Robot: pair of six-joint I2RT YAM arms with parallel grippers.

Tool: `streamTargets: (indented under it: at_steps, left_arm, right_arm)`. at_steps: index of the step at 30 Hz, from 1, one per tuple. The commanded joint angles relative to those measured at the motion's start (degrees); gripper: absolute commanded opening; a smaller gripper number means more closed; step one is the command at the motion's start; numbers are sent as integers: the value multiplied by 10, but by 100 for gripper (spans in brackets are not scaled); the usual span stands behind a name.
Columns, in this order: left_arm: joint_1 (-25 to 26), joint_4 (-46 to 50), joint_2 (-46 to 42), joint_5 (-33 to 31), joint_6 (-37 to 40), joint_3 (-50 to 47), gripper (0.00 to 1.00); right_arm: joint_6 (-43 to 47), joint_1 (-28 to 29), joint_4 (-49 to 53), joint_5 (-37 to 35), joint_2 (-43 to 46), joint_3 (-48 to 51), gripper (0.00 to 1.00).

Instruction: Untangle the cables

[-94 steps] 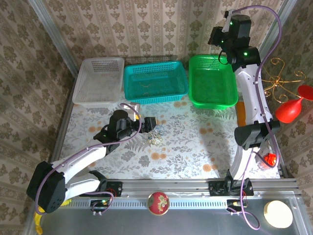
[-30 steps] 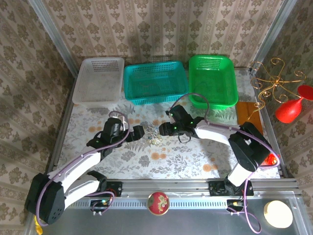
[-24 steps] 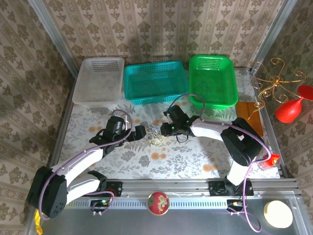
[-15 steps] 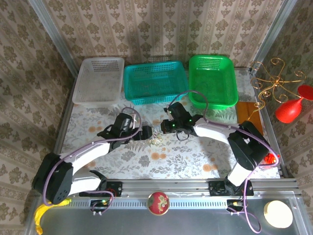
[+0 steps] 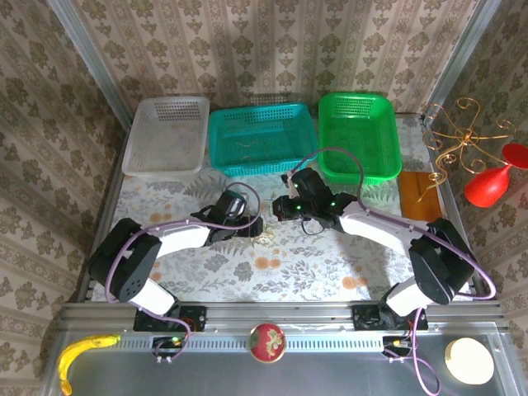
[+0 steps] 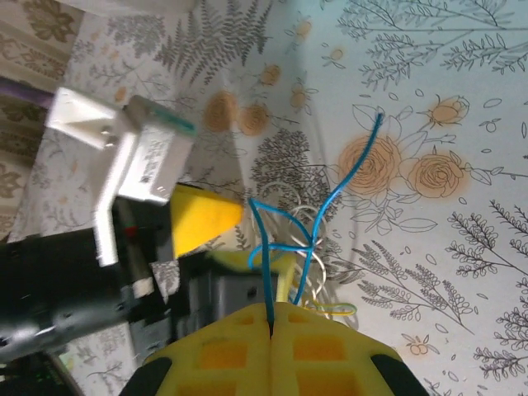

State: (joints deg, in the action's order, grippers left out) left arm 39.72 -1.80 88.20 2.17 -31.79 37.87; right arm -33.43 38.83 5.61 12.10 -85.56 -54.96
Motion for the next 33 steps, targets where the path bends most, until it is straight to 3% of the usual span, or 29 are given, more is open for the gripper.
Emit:
streamTargets:
  at_steps: [1, 5, 9, 19, 27, 28, 33]
  left_arm:
    - [10, -34, 35, 10, 4, 0, 61]
    - [15, -58, 54, 20, -3, -11, 35]
    - [18, -76, 63, 26, -12, -22, 18]
    - [24, -91, 63, 32, -19, -27, 12]
    - [27, -84, 43, 40, -17, -23, 16]
    - [27, -82, 38, 43, -17, -22, 19]
    - [27, -75, -2, 67, -18, -21, 56]
  right_arm:
    - [4, -2, 37, 14, 37, -34, 0]
    - [15, -8, 72, 20, 80, -70, 0]
    - [18, -23, 96, 21, 126, -101, 0]
    - [3, -67, 99, 12, 191, -102, 0]
    - [-12, -94, 87, 29, 207, -86, 0]
    - [-13, -96, 87, 30, 208, -85, 0]
    - [-9, -102, 91, 45, 206, -89, 0]
